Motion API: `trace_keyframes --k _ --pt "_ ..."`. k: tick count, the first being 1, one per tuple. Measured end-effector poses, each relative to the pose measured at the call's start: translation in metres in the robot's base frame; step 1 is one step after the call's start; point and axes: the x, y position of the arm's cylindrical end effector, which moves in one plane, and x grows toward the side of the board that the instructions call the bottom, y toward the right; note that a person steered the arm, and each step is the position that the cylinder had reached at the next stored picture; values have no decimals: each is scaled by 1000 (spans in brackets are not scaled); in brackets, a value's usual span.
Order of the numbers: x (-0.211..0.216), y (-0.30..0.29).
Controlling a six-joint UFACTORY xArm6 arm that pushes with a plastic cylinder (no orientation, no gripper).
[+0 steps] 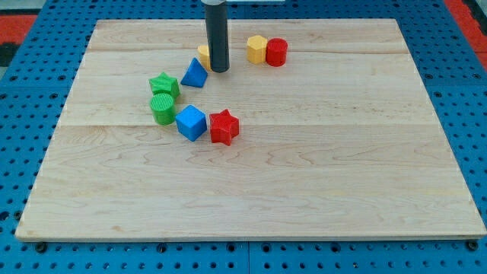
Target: Push the yellow hexagon above the yellow heart
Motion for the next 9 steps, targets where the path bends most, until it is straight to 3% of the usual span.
trace_keyframes --k 6,7,9 --pt "-2 33" --pt "-3 80" --pt "-38 84"
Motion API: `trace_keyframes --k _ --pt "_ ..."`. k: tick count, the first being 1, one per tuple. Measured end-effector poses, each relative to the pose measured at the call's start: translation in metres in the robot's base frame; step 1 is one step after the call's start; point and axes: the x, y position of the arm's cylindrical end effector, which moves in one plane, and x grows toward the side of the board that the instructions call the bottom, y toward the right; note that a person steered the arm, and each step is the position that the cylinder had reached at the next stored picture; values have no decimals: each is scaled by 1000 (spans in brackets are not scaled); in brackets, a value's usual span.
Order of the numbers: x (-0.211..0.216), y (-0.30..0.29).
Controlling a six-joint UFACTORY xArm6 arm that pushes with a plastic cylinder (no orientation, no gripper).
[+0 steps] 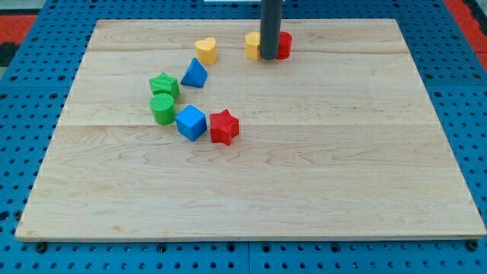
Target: Push the yellow hexagon above the yellow heart
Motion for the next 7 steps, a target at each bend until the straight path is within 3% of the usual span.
trace_keyframes --k 2,3,4,5,7 --pt "-7 -74" --pt "-25 -20" --pt "-67 -51" --pt "-72 -120" --pt "-53 -152"
